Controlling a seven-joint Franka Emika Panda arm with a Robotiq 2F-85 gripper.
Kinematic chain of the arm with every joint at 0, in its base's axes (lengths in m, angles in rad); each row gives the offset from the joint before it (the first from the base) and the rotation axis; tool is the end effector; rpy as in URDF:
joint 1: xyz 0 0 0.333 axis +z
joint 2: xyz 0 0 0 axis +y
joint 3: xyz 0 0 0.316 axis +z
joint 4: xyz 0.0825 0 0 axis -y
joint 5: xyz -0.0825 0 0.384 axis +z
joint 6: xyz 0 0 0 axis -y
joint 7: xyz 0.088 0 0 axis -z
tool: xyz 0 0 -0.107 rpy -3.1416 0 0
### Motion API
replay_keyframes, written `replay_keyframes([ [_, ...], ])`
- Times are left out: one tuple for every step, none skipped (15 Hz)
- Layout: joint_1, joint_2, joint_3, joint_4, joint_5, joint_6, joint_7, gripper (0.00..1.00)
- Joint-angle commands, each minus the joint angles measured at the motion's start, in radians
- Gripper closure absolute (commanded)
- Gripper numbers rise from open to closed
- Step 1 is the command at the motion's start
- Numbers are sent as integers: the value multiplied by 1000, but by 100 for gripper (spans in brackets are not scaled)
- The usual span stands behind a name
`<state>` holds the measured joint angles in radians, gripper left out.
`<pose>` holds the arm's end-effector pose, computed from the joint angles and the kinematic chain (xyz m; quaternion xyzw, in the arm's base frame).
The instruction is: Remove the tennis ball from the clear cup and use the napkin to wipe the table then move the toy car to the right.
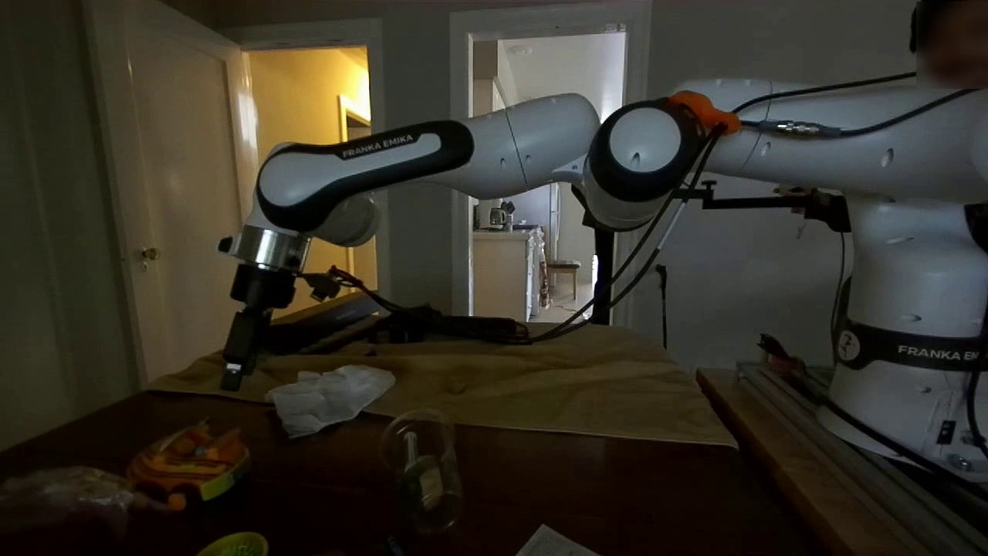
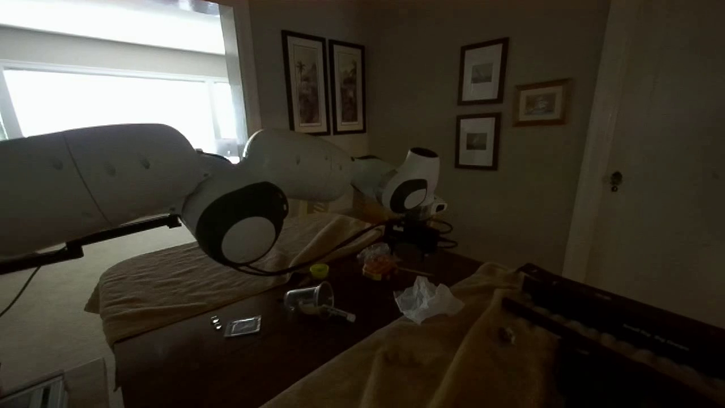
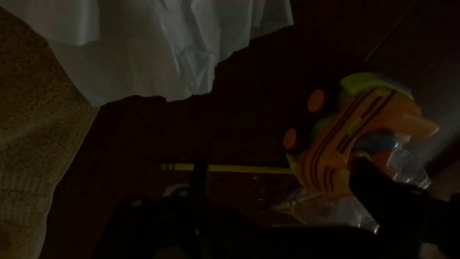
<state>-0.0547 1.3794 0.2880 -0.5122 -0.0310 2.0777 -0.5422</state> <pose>0.8238 0.0405 0.1924 -0.9530 -0.2579 -0.1269 0.0956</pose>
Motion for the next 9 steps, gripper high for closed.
replay_keyframes([
  [29, 30, 24, 14, 26, 52, 79, 0],
  [42, 33, 31, 13, 22, 51, 83, 0],
  [57, 36, 37, 13, 17, 50, 81, 0],
  [71, 37, 43, 12, 12, 42, 73, 0],
  [84, 38, 48, 12, 10, 34, 63, 0],
  [95, 39, 53, 13, 10, 29, 57, 0],
  [105, 38, 57, 14, 10, 23, 55, 0],
  [115, 38, 57, 13, 8, 19, 55, 0],
  [121, 39, 58, 13, 9, 14, 54, 0],
])
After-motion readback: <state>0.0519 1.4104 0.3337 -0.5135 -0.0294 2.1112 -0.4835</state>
